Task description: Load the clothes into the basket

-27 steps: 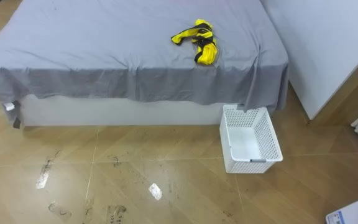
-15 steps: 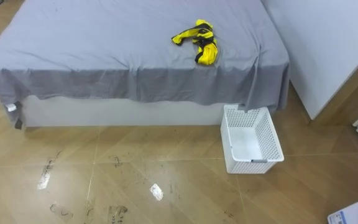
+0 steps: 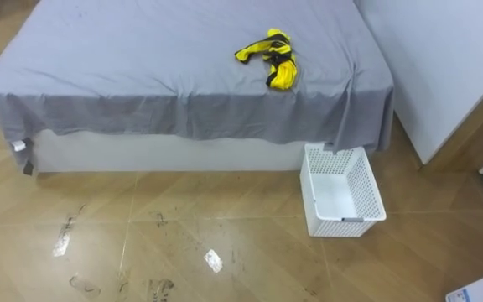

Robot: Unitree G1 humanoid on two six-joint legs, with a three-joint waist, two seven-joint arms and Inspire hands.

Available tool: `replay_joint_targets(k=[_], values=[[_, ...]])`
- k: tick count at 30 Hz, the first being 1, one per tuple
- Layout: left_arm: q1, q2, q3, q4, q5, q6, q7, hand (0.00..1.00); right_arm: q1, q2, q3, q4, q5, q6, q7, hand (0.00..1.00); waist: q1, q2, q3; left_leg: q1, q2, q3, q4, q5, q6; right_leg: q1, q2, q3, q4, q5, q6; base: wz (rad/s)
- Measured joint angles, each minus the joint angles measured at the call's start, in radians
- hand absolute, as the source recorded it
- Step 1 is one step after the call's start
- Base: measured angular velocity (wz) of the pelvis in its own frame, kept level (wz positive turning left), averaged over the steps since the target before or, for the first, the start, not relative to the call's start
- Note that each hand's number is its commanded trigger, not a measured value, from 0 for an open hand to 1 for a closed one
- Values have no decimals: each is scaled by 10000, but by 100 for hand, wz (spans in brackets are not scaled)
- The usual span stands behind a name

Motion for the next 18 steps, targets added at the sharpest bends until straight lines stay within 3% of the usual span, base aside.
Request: replay_joint_targets(k=[1, 3, 5, 7, 8, 9, 10, 11, 12, 13, 14, 15, 16, 17, 18], values=[[-9, 9, 3, -4, -159, -4, 0, 0, -2, 3, 5, 15, 32, -14, -7, 0, -4, -11, 3, -178, 79, 10, 444, -87, -55, -8, 42, -53, 97, -73, -41, 13], [83, 26, 127, -287, -710, -36, 11, 0, 116, -26, -2, 18, 297, -144, -12, 0, 16, -30, 30, -1159, 477, 319, 2651, -65, -48, 61, 133, -38, 318, -288, -232, 14], [157, 23, 326, -390, -1164, -262, 27, 0, 254, -29, -57, 6, 374, -242, -21, 0, 14, -81, 89, -1945, 626, 238, 4127, 179, 165, 345, 210, 61, 383, -498, -420, 11], [179, -54, 175, -541, -1719, -401, 34, 0, 267, -127, -10, -19, 666, -258, -74, 0, 38, -54, 87, -2621, 160, 259, 3320, 135, 246, 363, 22, 52, 432, -662, -414, 1], [195, -94, 49, -731, -2058, -508, 17, 0, 280, -167, -20, -18, 722, -229, -133, 0, 95, -137, 52, -3139, -210, 331, 2077, 348, 134, 308, -176, 127, 513, -806, -344, -27], [201, -160, 39, -767, -2275, -696, -23, 0, 337, -218, -17, -16, 698, -200, -138, 0, 299, -144, 44, -3482, -524, 350, 543, 1021, 11, 342, -345, 239, 528, -960, -272, -40], [222, -178, 39, -767, -2445, -787, -53, 0, 381, -220, -13, -12, 696, -184, -162, 0, 393, -159, 36, -3606, -615, 341, 0, 1513, -11, 400, -445, 298, 523, -1036, -246, -62], [279, -188, 39, -772, -2726, -943, -99, 0, 449, -211, 14, -16, 689, -173, -206, 0, 552, -165, 38, -3699, -702, 328, -903, 2306, -40, 595, -605, 501, 447, -1209, -148, -60], [370, -186, 74, -776, -2877, -1031, -109, 0, 528, -204, 8, -54, 642, -161, -237, 0, 550, -207, -34, -3701, -751, 534, -1125, 3085, 165, 843, -767, 678, 324, -1377, 32, -51], [385, -186, 84, -780, -2876, -1061, -109, 0, 545, -208, -1, -84, 618, -162, -244, 0, 538, -250, -58, -3715, -860, 639, -1118, 3327, 435, 866, -897, 731, 319, -1438, 150, -25], [421, -181, 88, -813, -2875, -1104, -113, 0, 538, -215, -15, -119, 602, -203, -279, 0, 507, -363, -187, -3800, -1069, 858, -849, 3381, 912, 840, -1084, 838, 268, -1599, 365, -21], [319, -154, 104, -816, -2875, -1137, -125, 0, 514, -209, -45, -104, 544, -241, -326, 0, 487, -476, -61, -3944, -1144, 1075, -220, 3039, 1116, 940, -1248, 1040, -8, -1528, 485, -18], [324, -148, 122, -827, -2875, -1174, -134, 0, 502, -206, -55, -126, 508, -285, -336, 0, 513, -460, -33, -4008, -1121, 1170, 119, 2790, 1139, 1076, -1293, 1098, -145, -1369, 556, -23], [327, -139, 197, -838, -2883, -1305, -181, 0, 535, -201, -57, -214, 425, -414, -353, 0, 542, -429, 83, -4342, -936, 1306, 1386, 2174, 1251, 1418, -1422, 1385, -252, -1141, 603, -26], [385, -90, 306, -863, -2951, -1526, -287, 0, 591, -178, -15, -399, 427, -441, -362, 0, 630, -528, 128, -4762, -877, 1482, 2474, 1710, 1131, 1679, -1552, 1811, 14, -1140, 581, -24]])
